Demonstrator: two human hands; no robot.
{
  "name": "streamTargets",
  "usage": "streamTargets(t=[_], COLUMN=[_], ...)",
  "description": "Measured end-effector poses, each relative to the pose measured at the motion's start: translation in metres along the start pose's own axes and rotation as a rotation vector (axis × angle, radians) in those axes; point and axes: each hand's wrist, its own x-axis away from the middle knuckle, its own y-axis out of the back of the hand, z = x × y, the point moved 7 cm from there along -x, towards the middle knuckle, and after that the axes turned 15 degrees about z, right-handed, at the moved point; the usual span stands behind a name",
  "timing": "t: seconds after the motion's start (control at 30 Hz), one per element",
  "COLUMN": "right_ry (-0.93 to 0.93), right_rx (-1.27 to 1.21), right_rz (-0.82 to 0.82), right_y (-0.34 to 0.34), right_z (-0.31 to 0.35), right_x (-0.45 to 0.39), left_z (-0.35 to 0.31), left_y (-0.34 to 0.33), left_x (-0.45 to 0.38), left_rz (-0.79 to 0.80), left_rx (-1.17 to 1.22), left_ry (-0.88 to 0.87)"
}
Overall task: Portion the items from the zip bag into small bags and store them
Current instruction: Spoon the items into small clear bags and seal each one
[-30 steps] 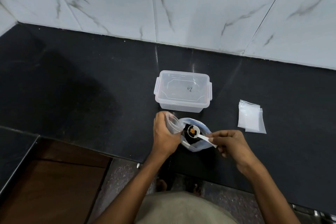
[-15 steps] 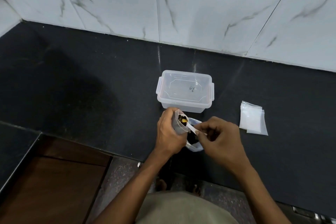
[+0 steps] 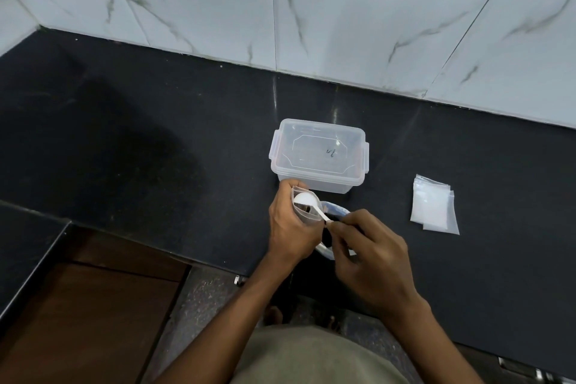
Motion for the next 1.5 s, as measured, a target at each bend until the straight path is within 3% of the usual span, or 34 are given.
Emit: streamTargets(t=[0.3, 0.4, 0.5, 0.67, 0.73, 0.83, 0.9, 0.97, 1.03, 1.2, 1.5], right_ry=[-0.002, -0.037, -0.182, -0.646, -0.771, -0.824, -0.768, -0.683, -0.626, -0.586, -0.761], right_rx=[-0.032, -0.12, -0.377, -1.062, -1.149, -0.966, -0.585, -0.287, -0.189, -0.164, -0.373], right_rz=[-0.094, -0.037, -0.08, -0.084, -0.072, 0.027, 0.175, 0.246, 0.286, 0.301, 0.379], right_y=[0.005, -0.001, 0.002, -0.009, -0.014, -0.012, -0.01, -0.015, -0.028, -0.05, -0.058], right_z=[-0.009, -0.014, -0.027, -0.064, -0.076, -0.09, -0.092, -0.089, -0.087, -0.086, -0.103], right_x=[0.005, 0.002, 0.002, 0.01, 0.017, 0.027, 0.029, 0.028, 0.029, 0.027, 0.031], left_z=[0.0, 0.0, -0.002, -0.002, 0.003, 0.013, 0.019, 0.028, 0.039, 0.06, 0.065], left_y=[0.001, 0.001, 0.001, 0.007, 0.012, 0.018, 0.021, 0.019, 0.012, -0.013, -0.038], left_x=[-0.002, -0.002, -0.001, 0.001, 0.003, 0.009, 0.014, 0.016, 0.016, 0.023, 0.026], left_rz=[-0.033, -0.028, -0.026, -0.055, -0.054, -0.066, -0.074, -0.026, 0.081, 0.351, 0.309], left_rx=[-0.027, -0.042, -0.067, -0.066, -0.068, -0.083, -0.109, -0.15, -0.226, -0.279, 0.263], left_ry=[0.002, -0.008, -0.026, -0.011, 0.01, 0.128, 0.252, 0.364, 0.483, 0.694, 0.767])
